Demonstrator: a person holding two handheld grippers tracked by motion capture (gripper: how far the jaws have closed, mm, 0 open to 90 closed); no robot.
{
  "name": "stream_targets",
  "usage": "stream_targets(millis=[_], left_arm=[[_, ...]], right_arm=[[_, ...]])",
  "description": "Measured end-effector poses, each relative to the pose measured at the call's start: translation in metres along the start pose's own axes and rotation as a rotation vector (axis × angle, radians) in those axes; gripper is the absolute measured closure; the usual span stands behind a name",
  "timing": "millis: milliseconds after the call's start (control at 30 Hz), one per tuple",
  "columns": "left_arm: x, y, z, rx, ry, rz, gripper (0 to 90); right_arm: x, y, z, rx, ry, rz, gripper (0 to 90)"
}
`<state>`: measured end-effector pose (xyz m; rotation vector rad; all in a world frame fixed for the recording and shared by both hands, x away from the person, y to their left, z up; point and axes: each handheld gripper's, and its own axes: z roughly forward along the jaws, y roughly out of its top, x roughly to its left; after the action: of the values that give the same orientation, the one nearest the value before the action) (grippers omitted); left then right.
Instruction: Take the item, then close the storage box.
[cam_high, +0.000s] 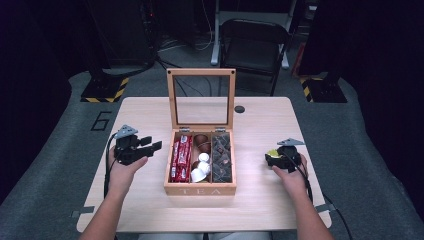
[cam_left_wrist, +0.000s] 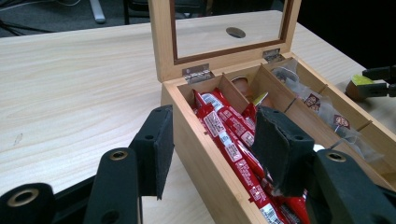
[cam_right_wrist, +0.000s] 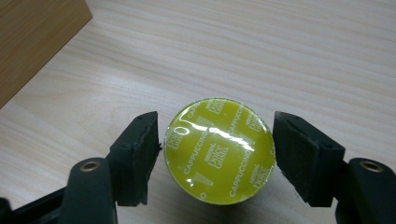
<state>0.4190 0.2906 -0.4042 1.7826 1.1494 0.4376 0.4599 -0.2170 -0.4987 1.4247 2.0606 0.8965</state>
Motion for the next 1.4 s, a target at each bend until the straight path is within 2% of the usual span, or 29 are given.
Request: stream_targets(millis=[167, 400, 600, 633, 700, 767, 900, 967, 1033, 1167, 1400], left_arm=[[0.001, 0.000, -0.001, -0.005, 0.001, -0.006, 47.7], [0.004, 0.003, -0.005, -0.012, 0.004, -0.007, 47.7], [0.005, 0.003, -0.004, -0.007, 0.002, -0.022, 47.4], [0.005, 0.003, -0.004, -0.008, 0.003, -0.019, 47.2], [0.004, 0.003, -0.003, -0.009, 0.003, -0.016, 47.0], [0.004, 0.003, -0.004, -0.006, 0.004, -0.007, 46.3], [0.004, 0.003, -0.003, -0.007, 0.007, -0.004, 45.5], [0.004, 0.003, -0.003, -0.004, 0.003, -0.005, 45.3], [0.004, 0.003, -0.003, -0.005, 0.001, -0.008, 45.2], [0.003, 0.004, -0.003, -0.008, -0.004, 0.000, 45.2], [0.002, 0.005, -0.007, -0.009, 0.008, 0.004, 45.2]], right_arm=[[0.001, 0.002, -0.004, -0.016, 0.001, -0.022, 29.7], [0.003, 0.007, -0.012, -0.049, -0.005, -0.028, 29.7], [0.006, 0.011, -0.016, -0.057, 0.016, -0.012, 29.7], [0.006, 0.012, -0.016, -0.053, 0.022, -0.030, 29.7], [0.009, 0.013, -0.017, -0.053, 0.014, -0.010, 29.7], [0.008, 0.016, -0.020, -0.054, 0.037, -0.004, 29.8], [0.008, 0.021, -0.024, -0.071, 0.052, 0.015, 32.9], [0.009, 0.026, -0.027, -0.078, 0.071, 0.039, 33.9], [0.010, 0.030, -0.028, -0.083, 0.076, 0.039, 35.1], [0.016, 0.042, -0.030, -0.087, 0.074, 0.007, 35.1], [0.027, 0.065, -0.031, -0.095, 0.125, -0.012, 35.3]])
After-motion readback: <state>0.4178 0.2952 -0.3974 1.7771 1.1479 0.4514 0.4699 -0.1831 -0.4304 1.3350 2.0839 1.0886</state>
